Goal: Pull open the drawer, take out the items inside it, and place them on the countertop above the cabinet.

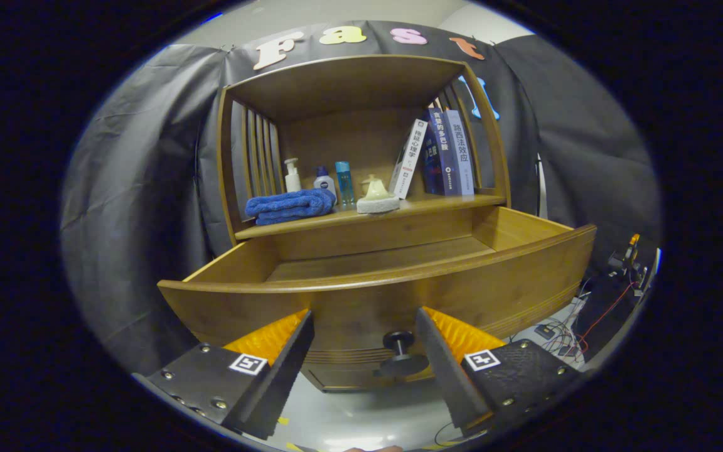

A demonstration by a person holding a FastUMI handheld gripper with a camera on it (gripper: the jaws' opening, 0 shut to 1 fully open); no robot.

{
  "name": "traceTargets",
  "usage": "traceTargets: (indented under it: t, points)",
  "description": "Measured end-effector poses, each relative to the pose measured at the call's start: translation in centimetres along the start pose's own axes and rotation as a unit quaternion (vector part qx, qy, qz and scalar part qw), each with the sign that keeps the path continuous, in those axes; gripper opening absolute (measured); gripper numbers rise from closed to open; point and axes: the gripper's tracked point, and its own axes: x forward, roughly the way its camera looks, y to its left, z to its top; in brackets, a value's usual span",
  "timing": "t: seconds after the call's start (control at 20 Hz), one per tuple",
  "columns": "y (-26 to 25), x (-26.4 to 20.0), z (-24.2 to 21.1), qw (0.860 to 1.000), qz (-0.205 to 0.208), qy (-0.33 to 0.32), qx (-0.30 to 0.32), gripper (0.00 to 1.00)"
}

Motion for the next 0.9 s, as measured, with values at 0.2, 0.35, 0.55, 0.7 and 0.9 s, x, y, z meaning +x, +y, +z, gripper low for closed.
traceTargets:
  t: [0.2, 0.35, 0.55, 0.7, 0.9]
  points:
    - [-0.2, 0.5, 0.1, 1.0, 0.004, 0.002, -0.002, 0.99]
    - [-0.2, 1.5, 0.4, 1.0, 0.008, 0.003, -0.005, 0.98]
    - [-0.2, 3.0, 0.9, 1.0, 0.009, 0.002, -0.006, 0.99]
    - [0.0, 4.5, 1.2, 1.0, 0.005, 0.005, -0.015, 0.98]
    - [-0.2, 5.9, 2.1, 1.0, 0.011, 0.002, -0.026, 0.99]
